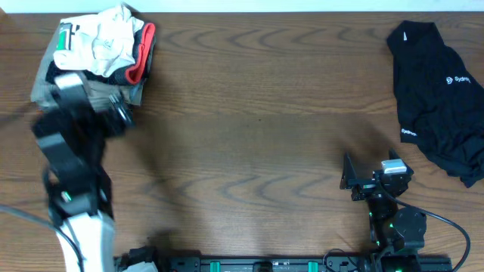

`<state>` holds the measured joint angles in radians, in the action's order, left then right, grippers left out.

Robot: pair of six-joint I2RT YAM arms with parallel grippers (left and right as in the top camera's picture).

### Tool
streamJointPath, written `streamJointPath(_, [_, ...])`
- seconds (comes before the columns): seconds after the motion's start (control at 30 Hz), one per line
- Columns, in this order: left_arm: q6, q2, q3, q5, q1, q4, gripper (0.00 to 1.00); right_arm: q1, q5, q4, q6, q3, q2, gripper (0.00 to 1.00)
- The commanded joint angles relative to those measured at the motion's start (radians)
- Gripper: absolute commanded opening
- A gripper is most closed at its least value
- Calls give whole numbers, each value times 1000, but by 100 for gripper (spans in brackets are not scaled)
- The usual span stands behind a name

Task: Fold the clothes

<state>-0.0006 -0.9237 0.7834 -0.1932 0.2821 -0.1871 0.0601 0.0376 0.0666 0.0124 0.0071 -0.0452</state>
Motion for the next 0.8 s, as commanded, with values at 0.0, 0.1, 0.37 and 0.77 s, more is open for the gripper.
streamJointPath(0.0, [3, 146, -137, -24, -37, 15, 98, -9, 11, 5, 11, -2, 6, 99])
streamJointPath(0.1, [3, 274, -254, -24, -74, 24, 98, -9, 11, 5, 11, -2, 6, 99])
streamJointPath(0.37, [3, 563, -516, -24, -150, 76, 98, -9, 11, 5, 11, -2, 6, 99])
streamJointPath(0.77, [3, 845, -747, -28, -197, 122, 98, -9, 11, 5, 11, -2, 6, 99])
